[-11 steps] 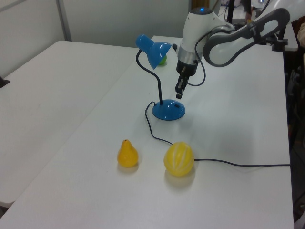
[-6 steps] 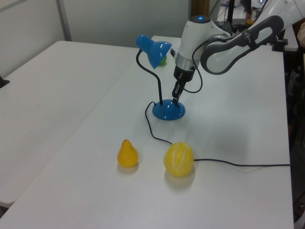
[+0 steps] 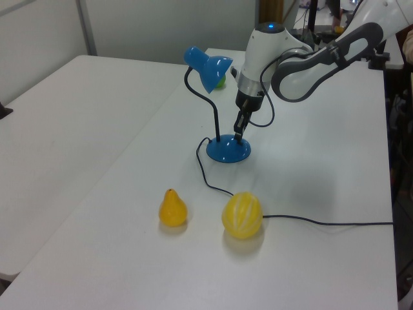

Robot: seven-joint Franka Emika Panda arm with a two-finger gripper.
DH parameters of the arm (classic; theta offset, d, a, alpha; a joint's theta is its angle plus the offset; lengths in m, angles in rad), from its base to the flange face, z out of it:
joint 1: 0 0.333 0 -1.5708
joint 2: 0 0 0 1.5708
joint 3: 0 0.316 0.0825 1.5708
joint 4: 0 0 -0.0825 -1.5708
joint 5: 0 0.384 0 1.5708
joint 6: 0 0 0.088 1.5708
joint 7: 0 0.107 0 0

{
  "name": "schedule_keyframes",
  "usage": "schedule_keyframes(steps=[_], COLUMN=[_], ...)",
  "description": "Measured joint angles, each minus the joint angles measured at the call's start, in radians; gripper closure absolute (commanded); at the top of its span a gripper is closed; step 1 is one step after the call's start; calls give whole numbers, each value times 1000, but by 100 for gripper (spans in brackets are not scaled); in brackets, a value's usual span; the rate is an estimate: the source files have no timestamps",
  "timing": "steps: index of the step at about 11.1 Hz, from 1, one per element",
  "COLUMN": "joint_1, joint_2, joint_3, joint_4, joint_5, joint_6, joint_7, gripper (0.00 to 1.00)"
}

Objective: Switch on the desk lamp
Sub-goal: 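Move the gripper down toward the switch on the blue lamp base, then press down on the lamp base switch with the gripper fingers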

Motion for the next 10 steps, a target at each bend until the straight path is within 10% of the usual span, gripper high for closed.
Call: schedule_keyframes(steps=[10], joint_1=[-5], joint_2=[16], joint_3=[-2], joint_4=[0], joint_5=[-8], joint_6=[0], joint_7=[0], gripper=[100])
